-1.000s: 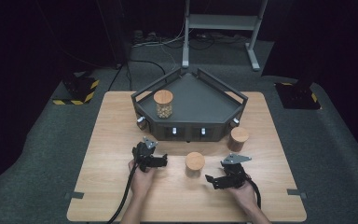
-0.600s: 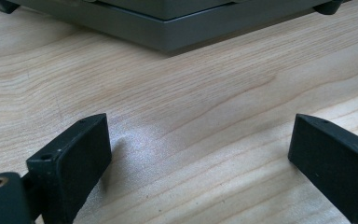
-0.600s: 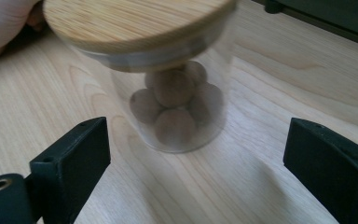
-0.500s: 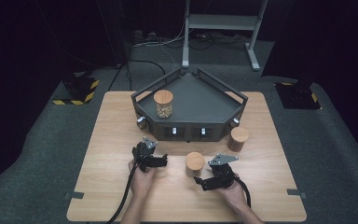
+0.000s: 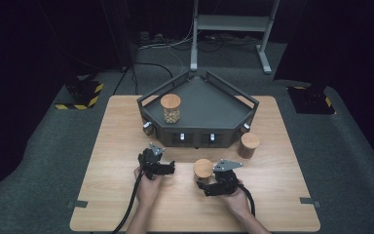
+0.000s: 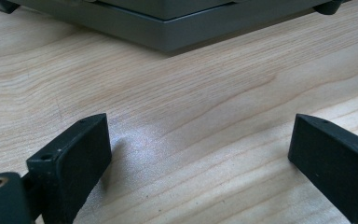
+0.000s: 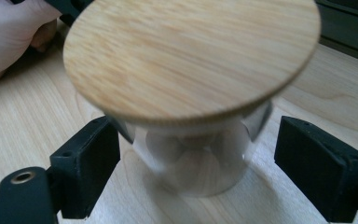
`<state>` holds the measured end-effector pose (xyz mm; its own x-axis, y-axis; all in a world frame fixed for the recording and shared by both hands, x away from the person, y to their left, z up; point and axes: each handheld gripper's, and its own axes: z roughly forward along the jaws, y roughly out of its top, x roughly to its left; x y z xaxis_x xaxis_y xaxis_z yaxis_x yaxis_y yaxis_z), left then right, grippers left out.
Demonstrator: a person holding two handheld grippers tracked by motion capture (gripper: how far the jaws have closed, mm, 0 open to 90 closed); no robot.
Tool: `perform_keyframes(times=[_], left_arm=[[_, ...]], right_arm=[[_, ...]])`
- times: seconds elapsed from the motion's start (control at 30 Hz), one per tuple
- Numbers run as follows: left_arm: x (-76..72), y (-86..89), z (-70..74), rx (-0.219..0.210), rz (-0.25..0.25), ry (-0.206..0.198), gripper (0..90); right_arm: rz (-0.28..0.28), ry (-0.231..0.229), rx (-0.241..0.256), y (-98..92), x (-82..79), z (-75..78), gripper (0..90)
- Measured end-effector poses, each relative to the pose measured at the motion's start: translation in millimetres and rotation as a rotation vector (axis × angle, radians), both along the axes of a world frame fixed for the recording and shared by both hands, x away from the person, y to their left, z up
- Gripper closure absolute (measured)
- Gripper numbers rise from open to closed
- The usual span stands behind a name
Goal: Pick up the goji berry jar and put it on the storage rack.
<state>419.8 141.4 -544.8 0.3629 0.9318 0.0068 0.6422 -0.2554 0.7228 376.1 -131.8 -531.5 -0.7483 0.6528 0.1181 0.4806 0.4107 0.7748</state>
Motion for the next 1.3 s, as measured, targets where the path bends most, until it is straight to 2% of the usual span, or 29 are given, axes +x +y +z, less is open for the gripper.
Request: perform_keyframes(times=[0.47,0.9,1.3], left_arm=[[-0.1,0.0,0.0,0.0,0.0,0.0,5.9],[-0.1,0.0,0.0,0.0,-0.001,0.0,5.9],[-0.1,0.0,0.0,0.0,-0.001,0.0,5.9]], right_arm=[[-0.013,-0.043,-0.005,13.3,1.8,2.2,20.2],[-0.024,-0.099,-0.013,12.7,-0.4,4.7,25.6],[-0.022,-0.1,-0.03,14.1,-1.1,8.1,25.7]])
